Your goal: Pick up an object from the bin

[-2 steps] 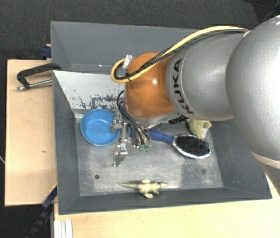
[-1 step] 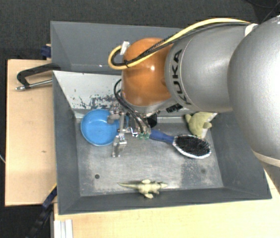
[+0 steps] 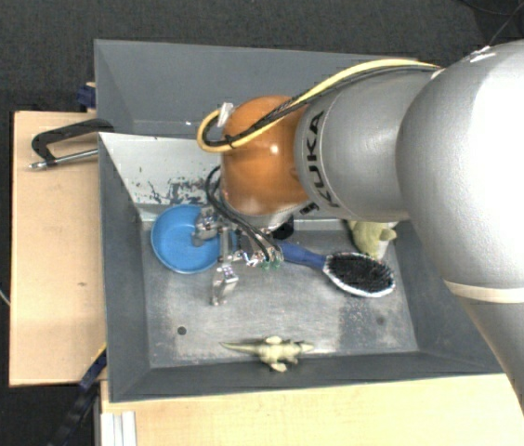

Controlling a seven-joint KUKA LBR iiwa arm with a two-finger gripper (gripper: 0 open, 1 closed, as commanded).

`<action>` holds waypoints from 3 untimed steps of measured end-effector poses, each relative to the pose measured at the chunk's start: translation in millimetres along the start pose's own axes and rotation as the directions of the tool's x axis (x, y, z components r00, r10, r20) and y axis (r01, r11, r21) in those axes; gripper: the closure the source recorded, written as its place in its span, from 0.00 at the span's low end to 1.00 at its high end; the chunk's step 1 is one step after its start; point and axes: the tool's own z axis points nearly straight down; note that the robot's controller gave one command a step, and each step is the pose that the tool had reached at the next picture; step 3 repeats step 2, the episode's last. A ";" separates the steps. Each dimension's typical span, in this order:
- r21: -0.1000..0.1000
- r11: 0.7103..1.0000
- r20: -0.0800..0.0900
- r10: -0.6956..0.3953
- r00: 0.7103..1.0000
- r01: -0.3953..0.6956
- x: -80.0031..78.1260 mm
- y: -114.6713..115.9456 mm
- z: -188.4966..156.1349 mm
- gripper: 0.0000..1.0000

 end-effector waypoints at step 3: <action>0.001 0.995 0.010 -0.103 0.995 0.103 -3.2 16.0 -141.6 1.00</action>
Offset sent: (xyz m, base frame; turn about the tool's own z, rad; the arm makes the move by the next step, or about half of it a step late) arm 0.0000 0.0000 0.0000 0.0000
